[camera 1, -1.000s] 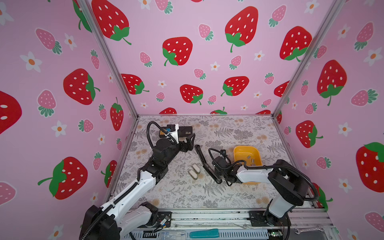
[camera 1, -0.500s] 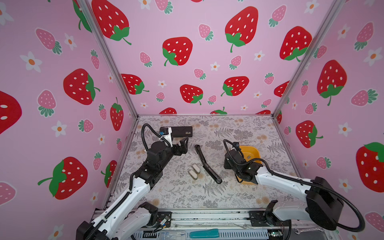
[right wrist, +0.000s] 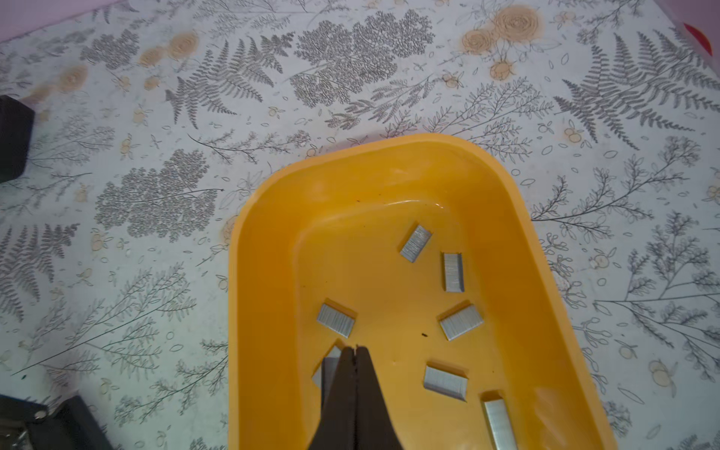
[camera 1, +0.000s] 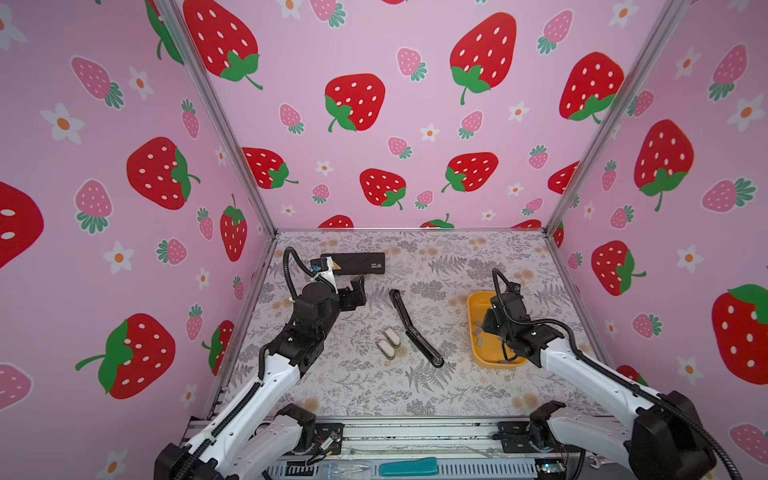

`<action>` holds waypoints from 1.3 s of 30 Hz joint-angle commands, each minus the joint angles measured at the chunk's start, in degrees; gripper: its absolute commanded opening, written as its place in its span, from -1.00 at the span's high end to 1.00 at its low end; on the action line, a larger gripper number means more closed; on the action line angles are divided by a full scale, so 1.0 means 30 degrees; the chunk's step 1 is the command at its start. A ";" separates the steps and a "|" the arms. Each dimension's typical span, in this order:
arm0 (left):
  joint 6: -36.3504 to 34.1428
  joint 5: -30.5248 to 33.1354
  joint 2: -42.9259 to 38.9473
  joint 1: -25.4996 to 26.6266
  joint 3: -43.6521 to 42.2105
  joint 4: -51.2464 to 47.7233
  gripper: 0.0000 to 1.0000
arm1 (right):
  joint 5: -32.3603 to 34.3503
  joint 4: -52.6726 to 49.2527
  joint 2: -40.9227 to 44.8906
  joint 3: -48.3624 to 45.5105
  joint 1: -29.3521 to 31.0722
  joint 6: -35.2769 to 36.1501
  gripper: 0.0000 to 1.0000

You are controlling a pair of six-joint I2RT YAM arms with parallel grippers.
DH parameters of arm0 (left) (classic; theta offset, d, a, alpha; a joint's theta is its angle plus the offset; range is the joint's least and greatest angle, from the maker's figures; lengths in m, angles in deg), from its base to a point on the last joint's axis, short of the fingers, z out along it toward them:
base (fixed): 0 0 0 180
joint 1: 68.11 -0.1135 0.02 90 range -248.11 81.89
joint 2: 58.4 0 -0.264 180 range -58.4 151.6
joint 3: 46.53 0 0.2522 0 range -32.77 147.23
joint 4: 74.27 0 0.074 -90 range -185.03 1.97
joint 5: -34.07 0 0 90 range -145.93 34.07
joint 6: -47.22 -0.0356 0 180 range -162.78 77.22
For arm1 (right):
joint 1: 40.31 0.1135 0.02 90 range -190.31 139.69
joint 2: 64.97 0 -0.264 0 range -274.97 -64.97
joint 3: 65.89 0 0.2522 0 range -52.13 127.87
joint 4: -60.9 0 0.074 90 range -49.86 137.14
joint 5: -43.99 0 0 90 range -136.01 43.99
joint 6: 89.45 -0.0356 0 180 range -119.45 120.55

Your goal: Load the staples into the stapler

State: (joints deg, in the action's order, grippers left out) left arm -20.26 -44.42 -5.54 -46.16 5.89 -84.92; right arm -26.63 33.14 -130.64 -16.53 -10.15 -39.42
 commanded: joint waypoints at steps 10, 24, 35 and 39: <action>-0.2827 0.0409 0.0931 -0.0089 -0.1983 0.3580 -0.93 | -0.3203 0.1863 -0.4421 0.0392 -0.2143 0.1887 1.00; -0.4364 -0.0918 0.2469 -0.0055 -0.0982 0.4020 -0.92 | -0.2632 0.2224 -0.5522 0.1293 -0.3750 0.2754 0.49; -0.4549 -0.0921 0.2430 -0.0105 -0.0714 0.3944 -0.93 | -0.4591 0.2801 -0.3836 0.1260 -0.1893 0.5561 0.26; -0.4534 -0.0945 0.2289 -0.0067 -0.0726 0.4021 -0.93 | -0.4892 0.2650 -0.4707 0.1124 -0.1296 0.5683 0.26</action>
State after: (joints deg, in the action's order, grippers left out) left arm -32.93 -46.59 1.96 -46.16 1.03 -73.88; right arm -39.90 42.13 -143.34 -13.69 -14.79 -24.40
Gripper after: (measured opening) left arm 0.963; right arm 0.369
